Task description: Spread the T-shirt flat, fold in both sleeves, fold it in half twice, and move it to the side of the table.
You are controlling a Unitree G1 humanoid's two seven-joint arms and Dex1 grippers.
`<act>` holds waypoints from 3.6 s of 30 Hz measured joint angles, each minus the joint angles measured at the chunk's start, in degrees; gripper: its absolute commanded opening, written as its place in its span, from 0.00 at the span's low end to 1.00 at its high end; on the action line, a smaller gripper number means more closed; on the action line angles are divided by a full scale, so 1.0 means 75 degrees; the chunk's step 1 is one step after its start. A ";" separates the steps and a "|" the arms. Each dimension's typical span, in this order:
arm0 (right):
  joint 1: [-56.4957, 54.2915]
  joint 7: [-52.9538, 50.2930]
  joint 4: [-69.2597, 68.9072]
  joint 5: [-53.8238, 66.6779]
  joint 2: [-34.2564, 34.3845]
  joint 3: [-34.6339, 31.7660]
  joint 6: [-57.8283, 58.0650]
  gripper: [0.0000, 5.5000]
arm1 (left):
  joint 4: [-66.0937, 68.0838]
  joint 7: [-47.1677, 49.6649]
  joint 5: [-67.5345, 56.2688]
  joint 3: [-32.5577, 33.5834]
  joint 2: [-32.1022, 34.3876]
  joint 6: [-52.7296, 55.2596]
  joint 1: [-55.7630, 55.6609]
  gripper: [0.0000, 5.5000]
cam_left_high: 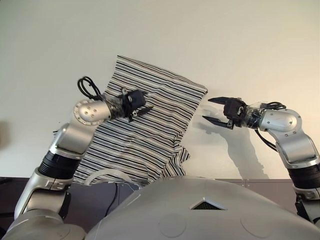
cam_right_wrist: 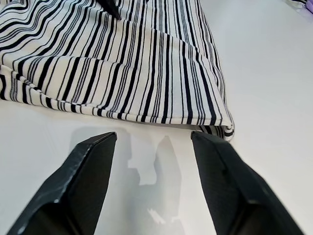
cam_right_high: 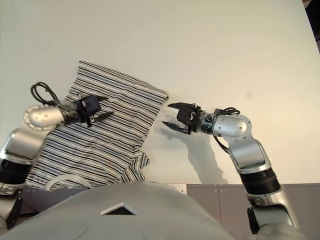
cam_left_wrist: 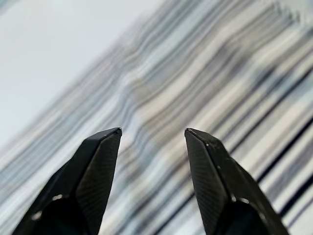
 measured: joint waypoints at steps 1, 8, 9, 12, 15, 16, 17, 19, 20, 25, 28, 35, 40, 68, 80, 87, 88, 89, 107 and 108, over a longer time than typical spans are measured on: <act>-0.0311 -0.0304 0.0471 -0.0333 0.0277 0.0169 -0.0133 0.51 | 0.0029 0.0012 0.0137 -0.0053 0.0001 -0.0122 -0.0008 0.44; -0.2702 -0.1984 0.4310 -0.1602 0.1955 0.0716 -0.1450 0.51 | -0.0165 -0.0353 0.0184 -0.0182 0.0065 -0.0739 0.0389 0.44; -0.2997 -0.2211 0.4792 -0.1549 0.2281 0.0618 -0.1546 0.51 | -0.0074 -0.0410 0.0190 -0.0188 0.0083 -0.0848 0.0345 0.44; -0.3716 -0.2795 0.5354 -0.0719 0.3161 -0.0257 -0.1849 0.51 | 0.0155 -0.0408 0.0192 -0.0191 -0.0015 -0.0993 0.0214 0.44; -0.3899 -0.3292 0.4657 0.1108 0.3592 -0.1934 -0.1235 0.51 | 0.0413 -0.0155 0.0225 -0.0166 -0.0306 -0.0955 0.0040 0.44; -0.3853 -0.3546 0.4361 0.1549 0.3595 -0.2458 -0.0939 0.51 | 0.0460 -0.0010 0.0271 -0.0153 -0.0424 -0.0921 0.0030 0.44; -0.3663 -0.3781 0.3863 0.1795 0.3505 -0.2882 -0.0669 0.51 | 0.0515 0.0134 0.0326 -0.0140 -0.0540 -0.0904 0.0019 0.44; -0.3002 -0.3564 0.2929 0.1757 0.3227 -0.2557 -0.0070 0.51 | 0.0477 0.0314 0.0333 -0.0079 -0.0654 -0.0776 0.0081 0.44; -0.2663 -0.3262 0.2665 0.1437 0.3116 -0.1925 0.0123 0.51 | 0.0427 0.0369 0.0331 -0.0048 -0.0704 -0.0713 0.0087 0.44; -0.1392 -0.2021 0.2281 -0.0759 0.2330 0.1244 0.0074 0.51 | 0.0330 0.0947 -0.0143 0.0840 -0.1426 0.0438 -0.0635 0.44; -0.1525 -0.2145 0.2244 -0.1225 0.2111 0.1331 0.0097 0.51 | 0.0814 0.1011 -0.0247 0.1257 -0.1467 0.0423 -0.1889 0.44; -0.1575 -0.1687 0.1941 -0.1468 0.1610 0.1370 0.0124 0.51 | 0.4693 0.1807 0.2893 -0.0858 -0.1024 -0.1804 -0.3082 0.44; -0.1232 -0.1614 0.1507 -0.1447 0.1488 0.1282 0.0145 0.51 | 0.2040 0.0882 0.1945 -0.0216 0.0035 -0.1659 -0.1176 0.44; -0.1612 -0.2001 0.2415 -0.1564 0.1399 0.0679 -0.0045 0.51 | 0.0966 0.0352 0.1486 0.0575 0.0001 -0.0959 -0.0149 0.44; -0.1559 -0.2204 0.2003 -0.0619 0.1766 -0.0439 -0.0085 0.51 | 0.1917 0.0881 0.1264 0.1118 -0.0931 -0.0245 -0.1912 0.44; -0.1350 -0.1784 0.1504 -0.0432 0.1524 -0.0492 -0.0076 0.51 | 0.1003 -0.0132 0.0146 0.1558 -0.0752 -0.0654 -0.1279 0.44; -0.1389 -0.1941 0.1981 -0.0806 0.1550 -0.0225 -0.0089 0.51 | 0.1015 -0.0353 0.0131 0.1510 -0.0635 -0.0776 -0.1181 0.44; -0.1477 -0.2139 0.2382 -0.1124 0.1583 -0.0068 -0.0165 0.51 | 0.1180 -0.0420 0.0212 0.1408 -0.0533 -0.0906 -0.1150 0.44; -0.4295 -0.6711 0.5652 -0.1943 0.2973 -0.0584 -0.2900 0.51 | 0.9205 0.4192 0.2531 0.0621 -0.2443 -0.3909 -0.6382 0.44; -0.3659 -0.6300 0.4868 -0.1659 0.2827 -0.0512 -0.2625 0.51 | 0.8592 0.4153 0.2384 0.0820 -0.2326 -0.3853 -0.5906 0.44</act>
